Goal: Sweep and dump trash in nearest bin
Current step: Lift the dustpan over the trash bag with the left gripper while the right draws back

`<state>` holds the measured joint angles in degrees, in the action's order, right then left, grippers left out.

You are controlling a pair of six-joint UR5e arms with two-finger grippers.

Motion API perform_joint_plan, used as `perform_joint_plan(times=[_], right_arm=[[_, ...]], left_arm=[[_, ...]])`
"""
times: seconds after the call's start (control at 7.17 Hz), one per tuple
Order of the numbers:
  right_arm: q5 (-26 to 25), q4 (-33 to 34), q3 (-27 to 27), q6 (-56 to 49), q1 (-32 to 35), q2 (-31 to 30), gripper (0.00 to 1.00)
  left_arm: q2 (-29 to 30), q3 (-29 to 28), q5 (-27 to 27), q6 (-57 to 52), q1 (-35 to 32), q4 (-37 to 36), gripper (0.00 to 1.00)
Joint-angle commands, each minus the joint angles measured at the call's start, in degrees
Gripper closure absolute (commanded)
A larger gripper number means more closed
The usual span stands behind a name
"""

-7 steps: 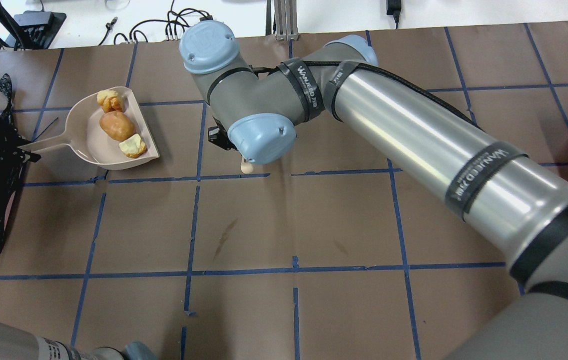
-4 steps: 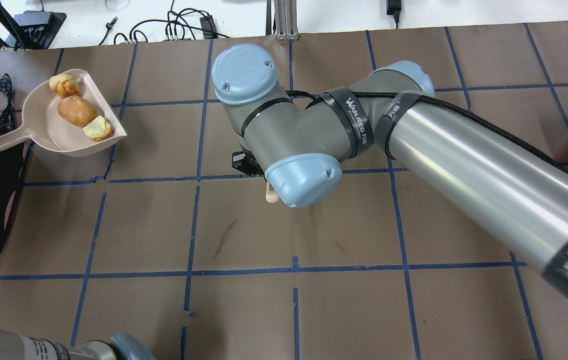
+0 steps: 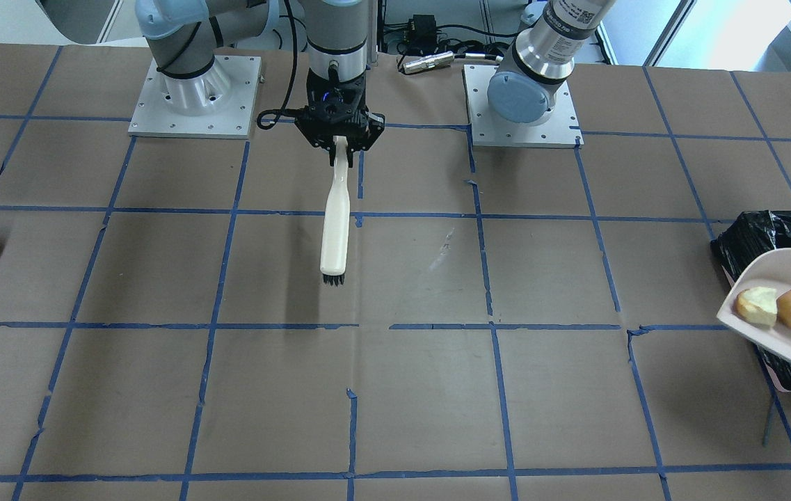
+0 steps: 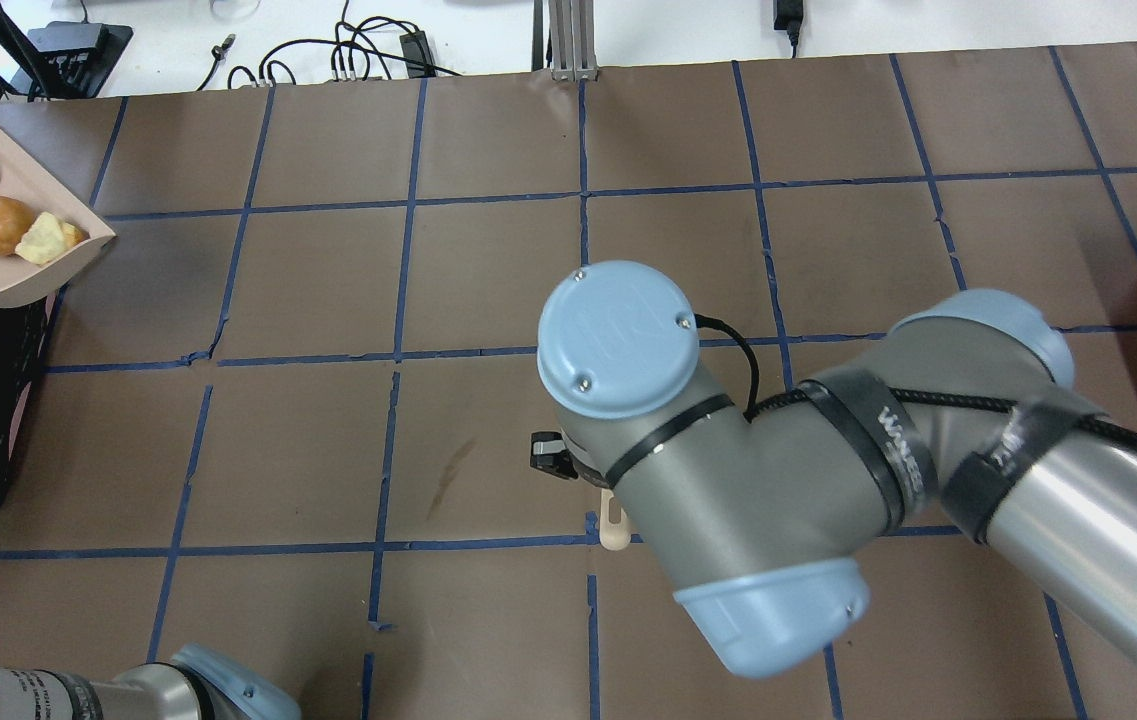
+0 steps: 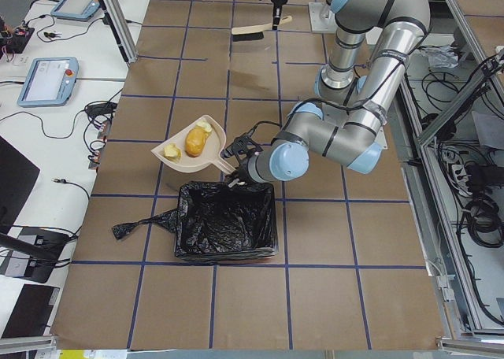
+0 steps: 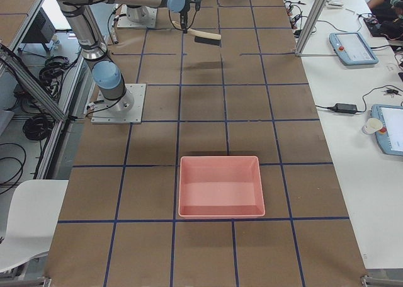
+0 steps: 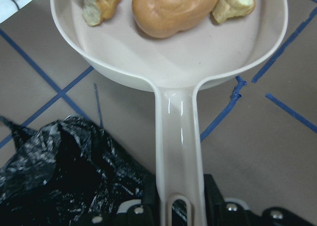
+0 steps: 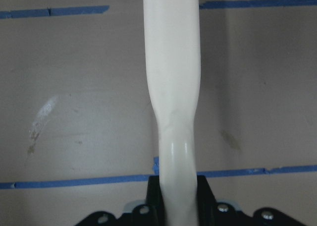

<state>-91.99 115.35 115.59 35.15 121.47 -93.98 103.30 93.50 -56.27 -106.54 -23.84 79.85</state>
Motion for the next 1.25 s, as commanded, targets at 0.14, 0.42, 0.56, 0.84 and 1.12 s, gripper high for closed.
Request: perform_joint_plan(times=[0.14, 0.42, 0.56, 0.84, 1.12], right_arm=[[1.63, 8.20, 8.41, 3.42, 4.73, -3.23, 0.91], [2.08, 9.01, 8.69, 4.58, 7.37, -2.62, 0.91], [1.91, 10.06, 8.69, 2.92, 7.29, 0.08, 0.91], [1.29, 16.20, 10.26, 2.21, 7.29, 4.66, 0.91], [1.20, 17.89, 10.71, -1.64, 5.55, 5.56, 0.91]], left_arm=[[0.15, -6.11, 0.46, -0.86, 11.51, 10.91, 0.99], [1.29, -10.17, -4.17, -1.03, 17.48, 14.63, 0.99], [1.29, -9.57, -7.25, -1.73, 17.77, 14.11, 0.99], [1.73, -8.78, -10.25, -3.57, 17.43, 9.04, 0.99], [2.96, -7.55, -14.90, -4.64, 16.81, 1.57, 0.99]])
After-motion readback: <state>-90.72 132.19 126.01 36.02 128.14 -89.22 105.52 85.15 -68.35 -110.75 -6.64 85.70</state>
